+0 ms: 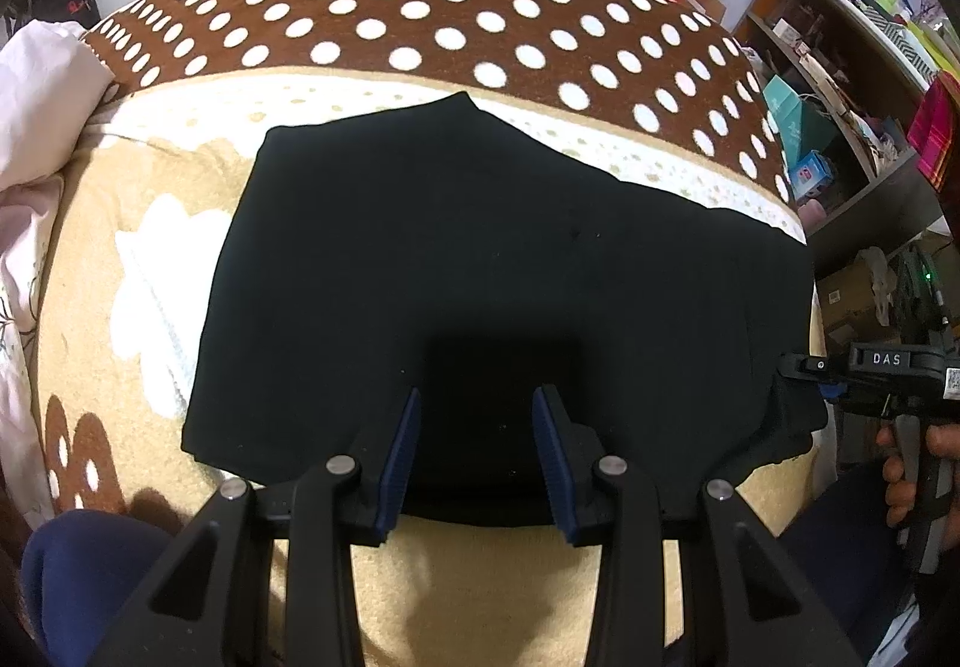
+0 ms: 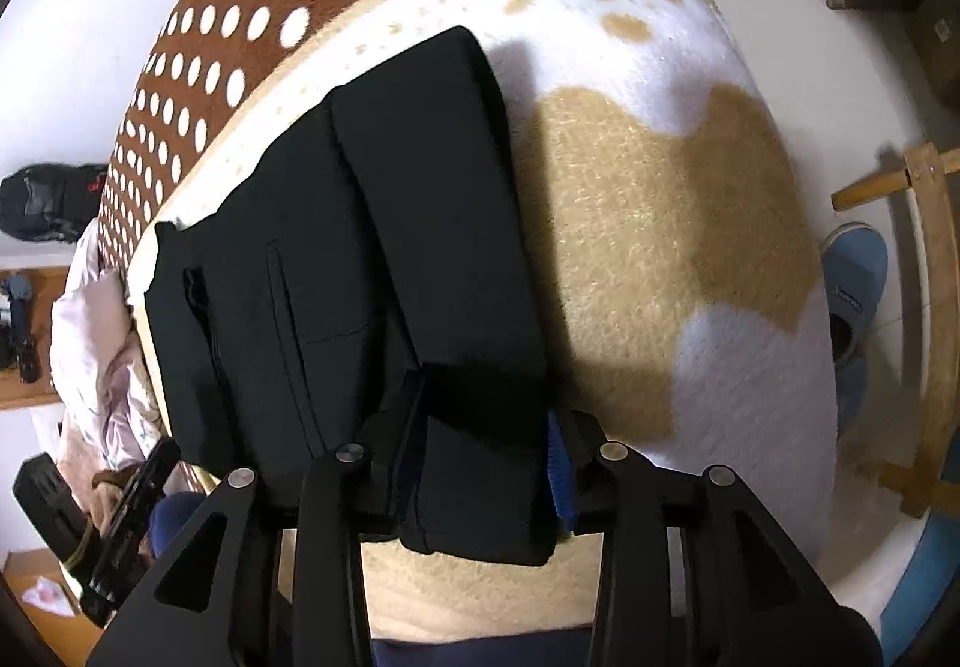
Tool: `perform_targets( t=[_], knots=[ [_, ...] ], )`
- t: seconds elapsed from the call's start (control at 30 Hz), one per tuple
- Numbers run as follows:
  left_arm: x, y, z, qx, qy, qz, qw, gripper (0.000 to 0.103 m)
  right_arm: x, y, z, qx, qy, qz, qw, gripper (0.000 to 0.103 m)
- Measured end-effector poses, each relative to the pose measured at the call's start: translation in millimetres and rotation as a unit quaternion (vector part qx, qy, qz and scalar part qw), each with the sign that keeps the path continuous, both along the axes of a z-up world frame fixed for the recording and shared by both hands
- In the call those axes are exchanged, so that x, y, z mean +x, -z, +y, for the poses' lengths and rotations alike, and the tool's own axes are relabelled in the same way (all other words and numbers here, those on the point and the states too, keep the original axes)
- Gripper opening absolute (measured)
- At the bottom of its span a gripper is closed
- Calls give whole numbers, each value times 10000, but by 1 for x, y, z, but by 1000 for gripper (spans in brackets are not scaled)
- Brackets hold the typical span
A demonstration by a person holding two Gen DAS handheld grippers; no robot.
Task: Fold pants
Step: 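Lift the gripped side with the right gripper, fold it over, release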
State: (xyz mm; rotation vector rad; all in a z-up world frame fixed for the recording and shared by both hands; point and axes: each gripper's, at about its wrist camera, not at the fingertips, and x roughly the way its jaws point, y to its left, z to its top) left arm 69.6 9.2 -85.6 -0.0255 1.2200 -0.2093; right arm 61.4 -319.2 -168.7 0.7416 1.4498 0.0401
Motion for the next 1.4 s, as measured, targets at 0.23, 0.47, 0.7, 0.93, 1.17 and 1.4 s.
perform_targets(
  t=[0.23,0.47,0.7,0.93,1.17,1.4],
  knots=[
    [-1,-1,-1,-22,56,2,10000,41,5,-1,6,-100,-230,-101,9996,29],
    [1,-2,5,-71,-55,14,10000,41,-8,-32,-4,517,-229,-748,9956,12],
    [1,-5,8,-121,-98,-15,9999,41,-6,-57,13,749,-446,-1133,9897,12],
    [2,-14,15,-179,-175,-119,9996,41,2,-94,40,959,-714,-1545,9807,12],
    [5,-22,33,-184,-371,-233,9989,41,18,-124,83,1131,-1104,-1805,9708,12],
    [7,-36,65,-154,-703,-446,9964,41,45,-135,149,1302,-1700,-1853,9591,12]
  ],
)
